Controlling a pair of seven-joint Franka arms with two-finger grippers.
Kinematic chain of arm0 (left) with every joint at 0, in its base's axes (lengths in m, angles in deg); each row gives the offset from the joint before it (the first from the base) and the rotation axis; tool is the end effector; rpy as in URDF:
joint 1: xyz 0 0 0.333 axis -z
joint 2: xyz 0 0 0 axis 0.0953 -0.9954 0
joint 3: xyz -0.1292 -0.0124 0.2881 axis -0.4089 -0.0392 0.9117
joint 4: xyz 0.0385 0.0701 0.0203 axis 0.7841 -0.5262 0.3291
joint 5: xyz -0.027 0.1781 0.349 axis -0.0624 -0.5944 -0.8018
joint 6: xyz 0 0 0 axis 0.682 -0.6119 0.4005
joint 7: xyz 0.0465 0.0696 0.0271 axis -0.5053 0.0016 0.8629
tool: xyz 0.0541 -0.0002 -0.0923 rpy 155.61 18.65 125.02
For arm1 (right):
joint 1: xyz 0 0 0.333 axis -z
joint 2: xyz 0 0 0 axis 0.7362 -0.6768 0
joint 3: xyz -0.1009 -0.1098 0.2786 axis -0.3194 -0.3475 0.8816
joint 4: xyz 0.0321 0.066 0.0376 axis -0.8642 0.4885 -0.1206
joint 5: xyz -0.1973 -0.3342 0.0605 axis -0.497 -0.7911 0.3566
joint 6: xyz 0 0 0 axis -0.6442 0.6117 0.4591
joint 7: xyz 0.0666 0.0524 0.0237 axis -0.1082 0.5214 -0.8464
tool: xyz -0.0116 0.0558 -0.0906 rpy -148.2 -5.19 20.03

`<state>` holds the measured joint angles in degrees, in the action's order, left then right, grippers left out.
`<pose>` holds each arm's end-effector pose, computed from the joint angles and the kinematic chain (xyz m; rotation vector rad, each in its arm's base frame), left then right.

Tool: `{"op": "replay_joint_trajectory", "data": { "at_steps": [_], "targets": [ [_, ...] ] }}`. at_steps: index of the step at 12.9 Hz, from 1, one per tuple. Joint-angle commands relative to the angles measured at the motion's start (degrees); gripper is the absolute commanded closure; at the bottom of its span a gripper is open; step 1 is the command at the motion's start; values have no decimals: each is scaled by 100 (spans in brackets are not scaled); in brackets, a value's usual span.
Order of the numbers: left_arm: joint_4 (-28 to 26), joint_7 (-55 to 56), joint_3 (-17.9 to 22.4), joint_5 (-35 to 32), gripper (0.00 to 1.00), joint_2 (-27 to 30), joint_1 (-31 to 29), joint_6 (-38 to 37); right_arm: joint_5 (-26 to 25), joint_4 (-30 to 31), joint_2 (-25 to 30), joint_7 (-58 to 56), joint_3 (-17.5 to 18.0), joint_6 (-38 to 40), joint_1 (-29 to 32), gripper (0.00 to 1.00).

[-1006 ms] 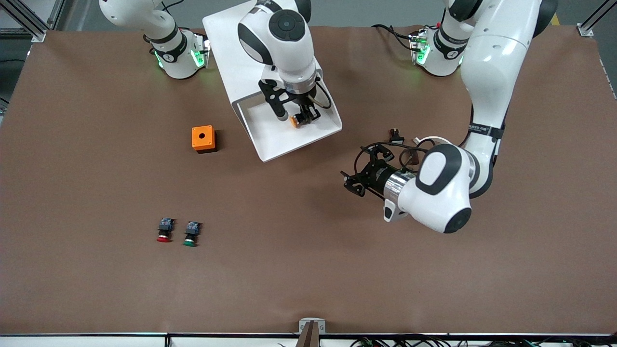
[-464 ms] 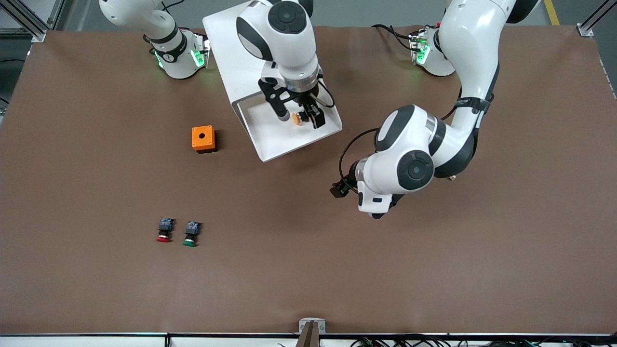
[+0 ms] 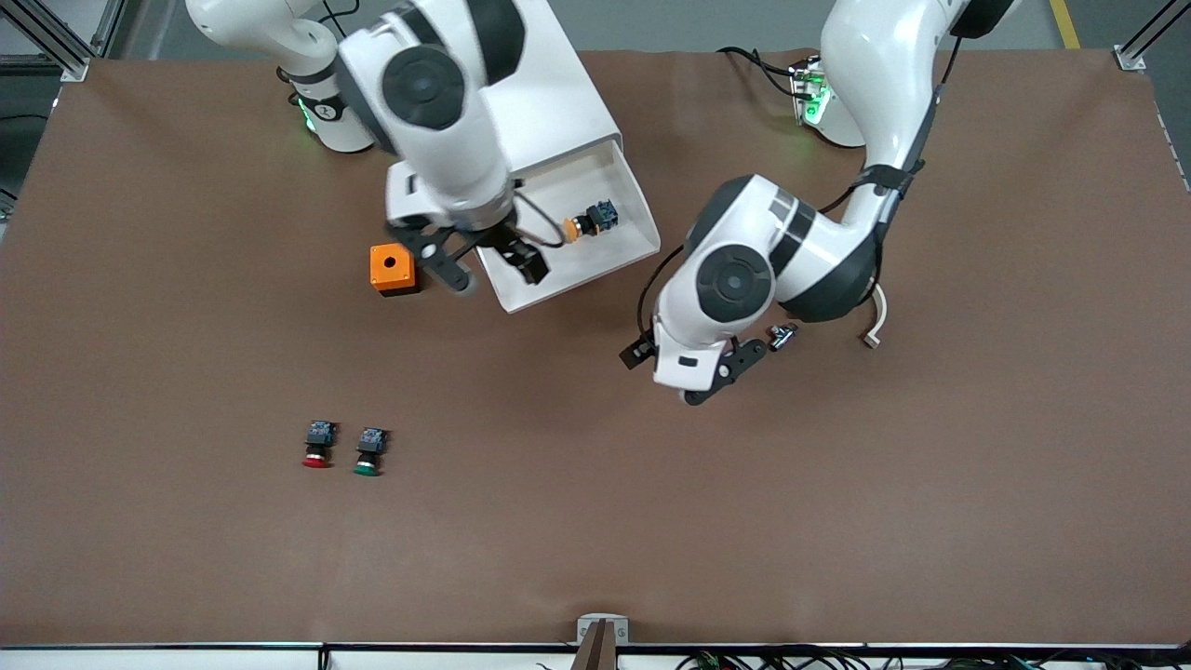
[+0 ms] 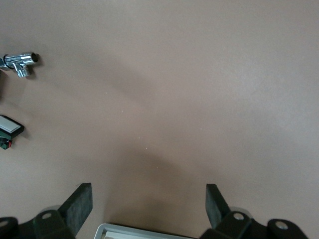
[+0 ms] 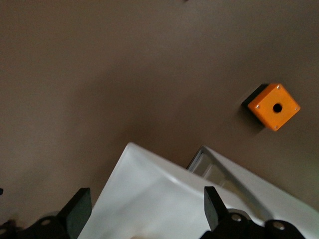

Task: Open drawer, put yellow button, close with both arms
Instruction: 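Push the drawer closed with the left gripper while the right gripper withdraws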

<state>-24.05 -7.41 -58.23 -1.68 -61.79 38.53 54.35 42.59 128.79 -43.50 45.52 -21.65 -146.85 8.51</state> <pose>0.5743 -0.4432 0.3765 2.9657 0.9110 -0.3029 0.5292 0.3517 0.5008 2.9813 -0.9390 -0.1549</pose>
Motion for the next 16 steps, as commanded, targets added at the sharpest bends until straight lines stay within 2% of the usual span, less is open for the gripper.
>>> {"op": "replay_joint_trajectory", "data": {
  "at_steps": [1,3,9,12,16],
  "targets": [
    [-201,141,25,-225,0,176,340,137,-125,24,276,-1767,96,422,880,0],
    [-201,263,16,-225,0,176,586,137,-423,33,390,-3016,96,651,1391,0],
    [-384,650,-28,-128,0,158,1158,111,-486,24,558,-6182,79,994,3079,0],
    [-525,870,-230,266,0,158,1167,94,-705,-291,584,-6827,96,1424,3537,0],
    [-648,1080,-344,1004,0,150,1176,93,-671,-424,576,-6855,87,1548,3722,0]
  ]
}}
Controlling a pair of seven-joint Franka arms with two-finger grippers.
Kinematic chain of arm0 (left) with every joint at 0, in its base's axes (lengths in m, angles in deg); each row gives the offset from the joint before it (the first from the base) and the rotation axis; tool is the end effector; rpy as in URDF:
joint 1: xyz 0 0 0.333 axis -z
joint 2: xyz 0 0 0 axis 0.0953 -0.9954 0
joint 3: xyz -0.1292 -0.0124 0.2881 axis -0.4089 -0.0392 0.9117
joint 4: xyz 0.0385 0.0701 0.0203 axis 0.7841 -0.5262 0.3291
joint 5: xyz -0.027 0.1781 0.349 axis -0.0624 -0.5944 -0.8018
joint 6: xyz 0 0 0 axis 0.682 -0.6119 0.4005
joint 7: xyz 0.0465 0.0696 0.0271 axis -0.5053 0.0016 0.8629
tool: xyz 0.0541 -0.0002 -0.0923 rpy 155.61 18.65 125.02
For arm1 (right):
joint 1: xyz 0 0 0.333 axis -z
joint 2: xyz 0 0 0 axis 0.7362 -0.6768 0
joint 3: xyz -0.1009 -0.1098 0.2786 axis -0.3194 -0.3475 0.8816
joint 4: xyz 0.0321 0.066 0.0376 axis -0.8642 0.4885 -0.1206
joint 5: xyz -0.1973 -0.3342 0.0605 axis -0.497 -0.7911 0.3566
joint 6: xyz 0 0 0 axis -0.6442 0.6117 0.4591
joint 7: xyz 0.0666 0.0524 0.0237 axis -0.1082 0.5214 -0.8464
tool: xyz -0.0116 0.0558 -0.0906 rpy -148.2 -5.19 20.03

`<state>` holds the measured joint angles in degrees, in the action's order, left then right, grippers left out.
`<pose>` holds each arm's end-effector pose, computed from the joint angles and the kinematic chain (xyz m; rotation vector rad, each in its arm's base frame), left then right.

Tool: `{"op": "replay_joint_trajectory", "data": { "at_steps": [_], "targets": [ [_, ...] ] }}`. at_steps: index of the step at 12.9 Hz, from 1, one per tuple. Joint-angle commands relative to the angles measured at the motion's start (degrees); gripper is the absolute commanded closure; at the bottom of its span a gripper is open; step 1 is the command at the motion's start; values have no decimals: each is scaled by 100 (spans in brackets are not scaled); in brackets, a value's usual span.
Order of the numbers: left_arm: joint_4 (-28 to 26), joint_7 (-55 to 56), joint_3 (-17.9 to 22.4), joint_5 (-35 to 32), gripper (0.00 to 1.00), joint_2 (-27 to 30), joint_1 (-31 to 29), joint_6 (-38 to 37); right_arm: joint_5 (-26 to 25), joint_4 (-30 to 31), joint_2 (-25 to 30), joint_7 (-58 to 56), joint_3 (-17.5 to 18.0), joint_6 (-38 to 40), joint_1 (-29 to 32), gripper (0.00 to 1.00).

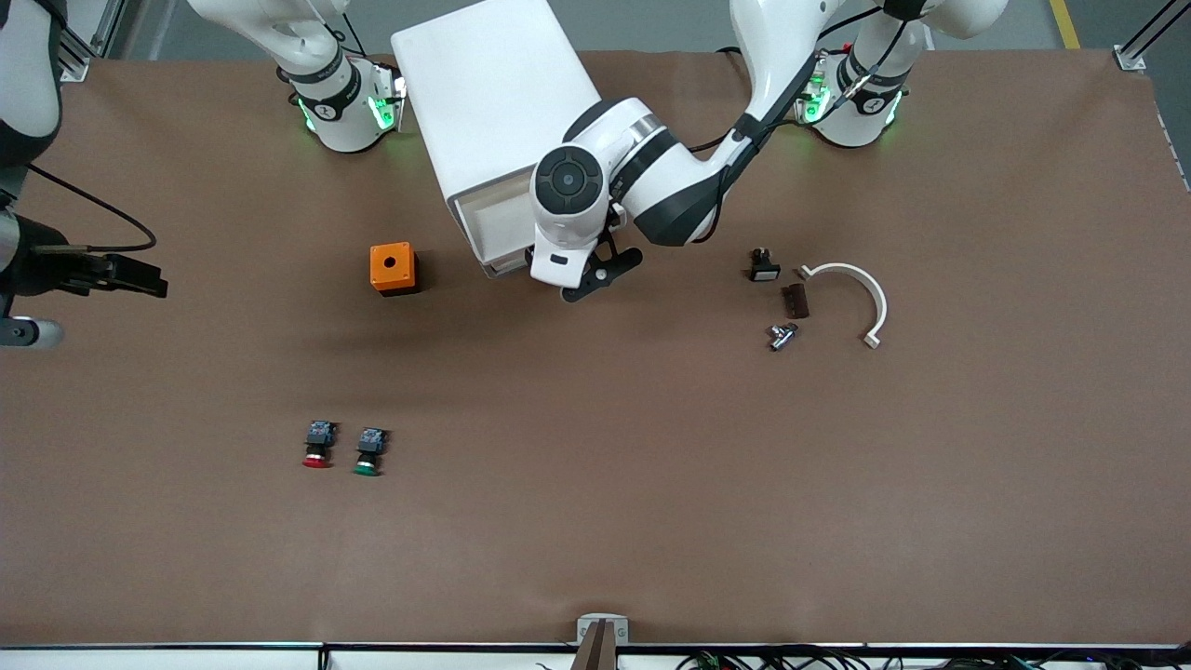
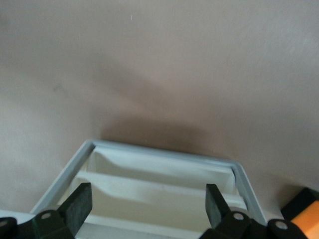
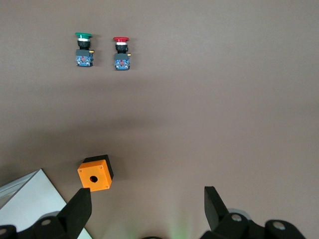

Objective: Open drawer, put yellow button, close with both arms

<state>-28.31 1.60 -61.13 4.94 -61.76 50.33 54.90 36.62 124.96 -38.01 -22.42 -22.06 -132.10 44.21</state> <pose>0.4337 -0.5677 0.3479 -2.9680 -0.8280 0.5421 0.5904 -0.0362 0.5712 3.1126 -0.0621 -0.2661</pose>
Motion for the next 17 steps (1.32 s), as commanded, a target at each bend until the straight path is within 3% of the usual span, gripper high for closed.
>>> {"op": "replay_joint_trajectory", "data": {
  "at_steps": [1,8,12,13,17],
  "targets": [
    [-266,207,-115,579,1,147,-4,38,-74,-50,9,-51,146,64,196,0],
    [-627,295,-133,1714,1,139,5,64,-38,-285,-44,-42,163,90,364,0],
    [-627,243,-133,1750,1,165,-13,65,67,-613,17,10,207,538,356,0],
    [-601,199,-124,1681,1,174,-39,65,41,-604,78,71,225,965,268,0],
    [-583,163,16,1392,0,533,-249,38,58,-516,421,81,208,987,232,0]
  ]
}}
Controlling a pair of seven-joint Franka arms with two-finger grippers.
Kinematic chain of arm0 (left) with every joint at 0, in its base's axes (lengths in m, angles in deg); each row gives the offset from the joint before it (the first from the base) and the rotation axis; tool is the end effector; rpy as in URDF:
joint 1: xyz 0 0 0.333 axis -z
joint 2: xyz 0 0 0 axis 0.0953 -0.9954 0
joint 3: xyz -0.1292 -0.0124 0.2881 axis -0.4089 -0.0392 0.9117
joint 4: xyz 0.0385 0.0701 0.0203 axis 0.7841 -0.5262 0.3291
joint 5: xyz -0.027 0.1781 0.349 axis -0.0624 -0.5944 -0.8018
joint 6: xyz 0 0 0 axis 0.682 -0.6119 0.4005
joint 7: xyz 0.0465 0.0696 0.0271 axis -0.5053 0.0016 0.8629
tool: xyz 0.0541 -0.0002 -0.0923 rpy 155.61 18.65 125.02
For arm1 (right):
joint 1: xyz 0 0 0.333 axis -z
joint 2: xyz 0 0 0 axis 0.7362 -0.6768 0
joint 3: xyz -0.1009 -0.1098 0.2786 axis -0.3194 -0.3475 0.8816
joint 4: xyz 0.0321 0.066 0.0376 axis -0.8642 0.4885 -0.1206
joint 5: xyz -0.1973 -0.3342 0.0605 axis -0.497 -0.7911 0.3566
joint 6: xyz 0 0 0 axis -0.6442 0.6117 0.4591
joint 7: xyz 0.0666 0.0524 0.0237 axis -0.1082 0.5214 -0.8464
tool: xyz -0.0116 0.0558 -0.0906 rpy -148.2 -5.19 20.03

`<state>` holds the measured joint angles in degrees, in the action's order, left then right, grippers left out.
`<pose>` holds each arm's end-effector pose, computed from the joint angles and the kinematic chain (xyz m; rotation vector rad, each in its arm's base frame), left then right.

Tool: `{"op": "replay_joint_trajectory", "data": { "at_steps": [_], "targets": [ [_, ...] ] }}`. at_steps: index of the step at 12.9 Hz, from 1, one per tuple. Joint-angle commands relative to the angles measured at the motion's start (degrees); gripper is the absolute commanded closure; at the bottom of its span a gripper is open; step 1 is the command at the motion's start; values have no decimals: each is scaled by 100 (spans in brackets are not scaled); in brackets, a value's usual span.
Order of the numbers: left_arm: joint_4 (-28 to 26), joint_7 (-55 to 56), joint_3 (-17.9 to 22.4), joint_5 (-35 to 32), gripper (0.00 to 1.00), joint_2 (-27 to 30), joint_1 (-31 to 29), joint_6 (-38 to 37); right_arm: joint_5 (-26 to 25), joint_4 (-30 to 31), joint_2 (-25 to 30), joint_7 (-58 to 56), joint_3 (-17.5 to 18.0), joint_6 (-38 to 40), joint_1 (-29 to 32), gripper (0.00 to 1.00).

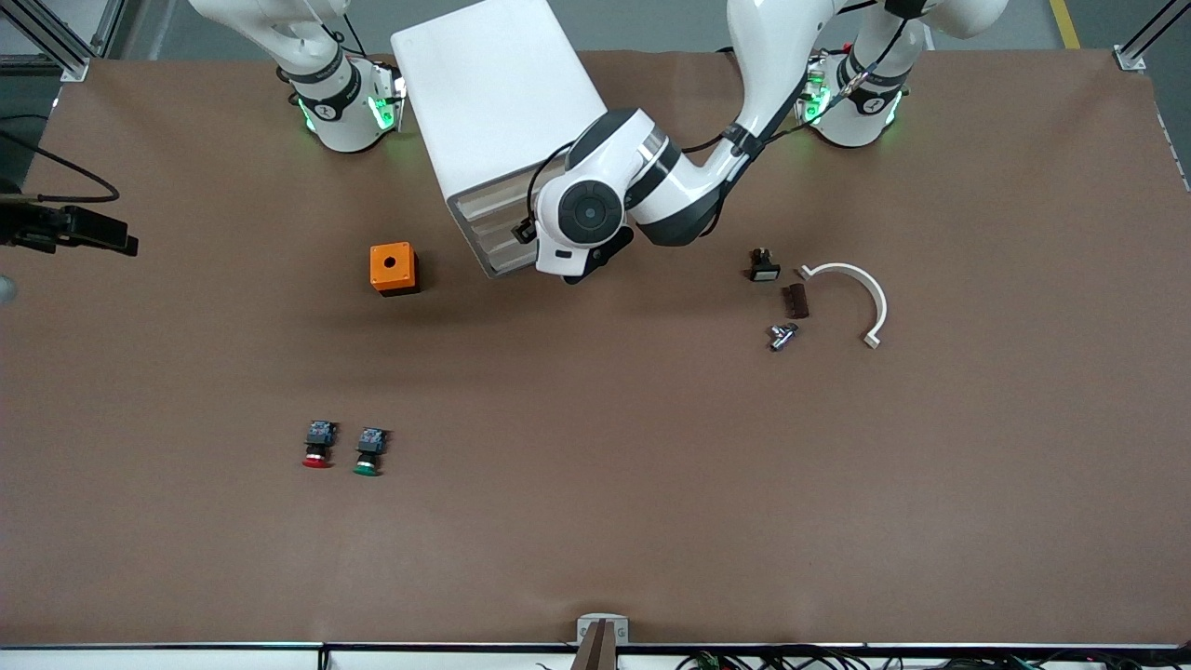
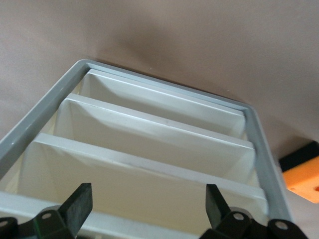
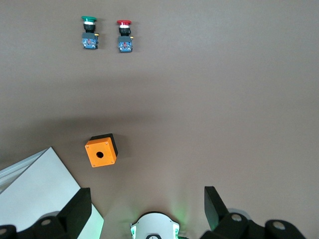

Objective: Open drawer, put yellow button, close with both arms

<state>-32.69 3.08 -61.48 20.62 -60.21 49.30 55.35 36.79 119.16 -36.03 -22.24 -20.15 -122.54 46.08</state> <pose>0.4164 -0.5681 0.3424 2.7815 0.9880 -0.9102 0.5646 -0.0357 0.6252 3.1210 -0.0669 -0.3160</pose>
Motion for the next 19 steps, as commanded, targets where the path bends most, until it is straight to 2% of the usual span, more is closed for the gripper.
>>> {"op": "replay_joint_trajectory", "data": {
  "at_steps": [1,3,6,10,12,15,19],
  "targets": [
    [-118,-64,43,-457,0,465,-304,-24,41,116,276,54,8,22,45,0],
    [-4,-502,43,-1028,0,764,-707,-41,41,667,661,54,7,-327,36,0],
    [-12,-1047,43,-1347,0,1413,-1463,-251,50,1495,1269,54,7,-952,19,0],
    [-30,-2749,43,-1663,1,2179,-2578,-1734,41,1532,1349,45,-10,-1023,-8,0],
    [-56,-3576,34,-2118,1,2408,-3001,-2359,24,1532,1384,45,-19,-1155,-60,0],
    [-118,-4955,34,-2410,1,2724,-3835,-2573,24,1532,1393,-16,-28,-1261,-43,0],
    [-556,-6855,51,-2682,1,3111,-4716,-2520,15,1532,1446,-209,-115,-1340,-43,0]
  ]
}}
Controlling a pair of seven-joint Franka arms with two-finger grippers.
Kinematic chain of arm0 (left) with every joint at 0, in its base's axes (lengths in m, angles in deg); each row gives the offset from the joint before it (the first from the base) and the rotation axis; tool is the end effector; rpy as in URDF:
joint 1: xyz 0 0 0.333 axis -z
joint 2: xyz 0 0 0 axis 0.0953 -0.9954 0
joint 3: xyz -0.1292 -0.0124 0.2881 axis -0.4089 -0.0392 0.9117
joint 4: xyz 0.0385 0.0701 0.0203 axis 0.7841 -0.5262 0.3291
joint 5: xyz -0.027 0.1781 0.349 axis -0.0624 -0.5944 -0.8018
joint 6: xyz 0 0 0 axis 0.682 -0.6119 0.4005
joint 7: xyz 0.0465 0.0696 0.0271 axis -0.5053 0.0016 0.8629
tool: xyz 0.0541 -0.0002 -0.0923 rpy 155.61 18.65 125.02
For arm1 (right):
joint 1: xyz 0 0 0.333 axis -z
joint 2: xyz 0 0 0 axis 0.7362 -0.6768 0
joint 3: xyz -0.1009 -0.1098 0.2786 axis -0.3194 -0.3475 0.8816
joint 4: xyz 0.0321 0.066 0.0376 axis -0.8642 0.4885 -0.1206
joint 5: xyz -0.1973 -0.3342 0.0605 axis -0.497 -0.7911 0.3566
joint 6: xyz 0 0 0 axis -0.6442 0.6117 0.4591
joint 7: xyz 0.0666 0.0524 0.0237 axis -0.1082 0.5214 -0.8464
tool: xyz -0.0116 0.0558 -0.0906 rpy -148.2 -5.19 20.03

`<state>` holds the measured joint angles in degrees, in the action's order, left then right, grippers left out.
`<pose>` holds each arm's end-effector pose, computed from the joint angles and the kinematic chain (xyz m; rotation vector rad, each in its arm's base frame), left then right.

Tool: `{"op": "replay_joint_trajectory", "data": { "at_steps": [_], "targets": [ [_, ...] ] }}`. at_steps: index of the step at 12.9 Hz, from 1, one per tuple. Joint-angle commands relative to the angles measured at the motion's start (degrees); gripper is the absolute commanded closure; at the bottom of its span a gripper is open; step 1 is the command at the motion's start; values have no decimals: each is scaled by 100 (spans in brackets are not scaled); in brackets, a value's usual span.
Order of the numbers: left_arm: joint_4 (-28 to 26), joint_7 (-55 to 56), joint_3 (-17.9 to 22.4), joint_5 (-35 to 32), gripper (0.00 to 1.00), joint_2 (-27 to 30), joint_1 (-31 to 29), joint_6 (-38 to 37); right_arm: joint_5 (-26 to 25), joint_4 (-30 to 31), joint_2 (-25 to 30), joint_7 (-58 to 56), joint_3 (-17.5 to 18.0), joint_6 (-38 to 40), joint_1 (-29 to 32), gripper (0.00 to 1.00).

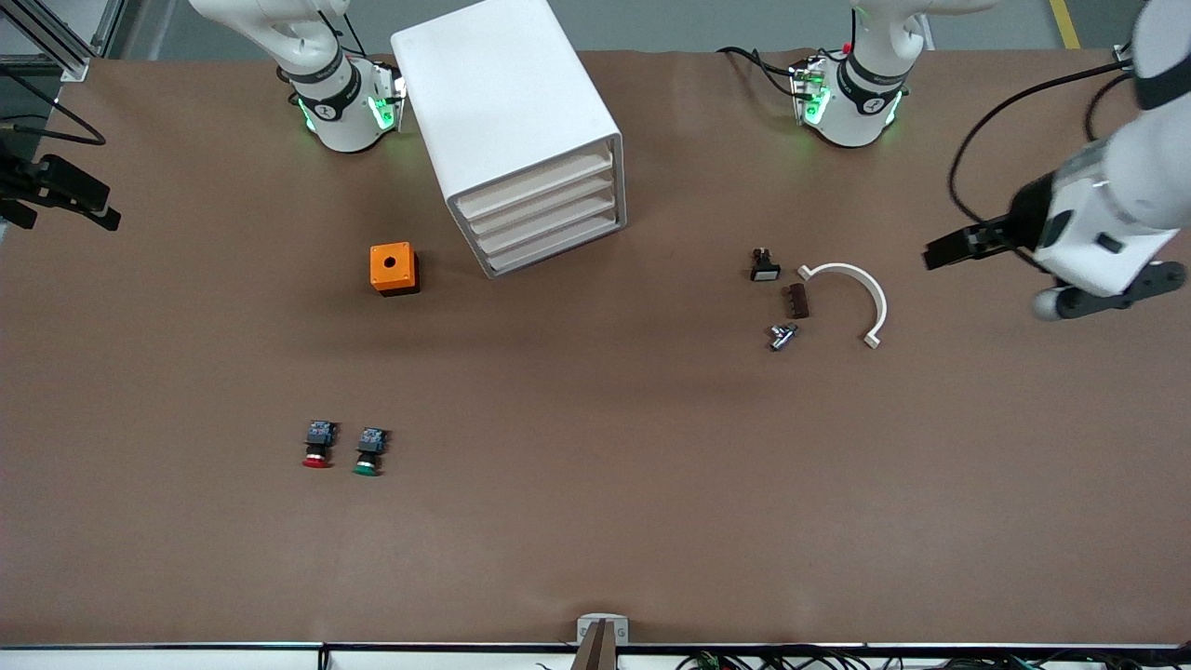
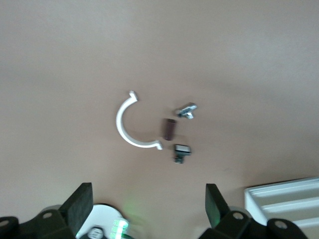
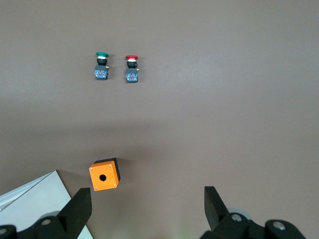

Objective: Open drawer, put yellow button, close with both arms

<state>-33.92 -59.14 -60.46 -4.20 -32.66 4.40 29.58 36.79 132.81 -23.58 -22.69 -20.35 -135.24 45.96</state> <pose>0.5724 -0.0656 0.5998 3.0565 0.2948 -0.3214 0.5220 -0.0399 0.6520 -3.1343 0.0557 0.0019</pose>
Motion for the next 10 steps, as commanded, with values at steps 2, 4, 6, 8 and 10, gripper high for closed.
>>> {"op": "replay_joint_trajectory", "data": {
  "at_steps": [2,4,6,8,10],
  "targets": [
    [-863,-1048,263,-324,1,681,-157,309,23,176,209,-200,-148,-35,-31,0],
    [-1530,-1277,458,-315,1,1094,-78,958,41,176,227,-191,-139,0,-40,0],
    [-1665,-1322,459,-324,0,1131,-86,1312,50,176,236,-191,-139,53,-22,0],
    [-1648,-1331,424,-333,0,1087,-95,1584,50,176,244,-191,-139,88,-22,0],
    [-1569,-1366,415,-472,0,1008,-86,1656,50,176,244,-191,-130,132,-31,0]
  ]
}}
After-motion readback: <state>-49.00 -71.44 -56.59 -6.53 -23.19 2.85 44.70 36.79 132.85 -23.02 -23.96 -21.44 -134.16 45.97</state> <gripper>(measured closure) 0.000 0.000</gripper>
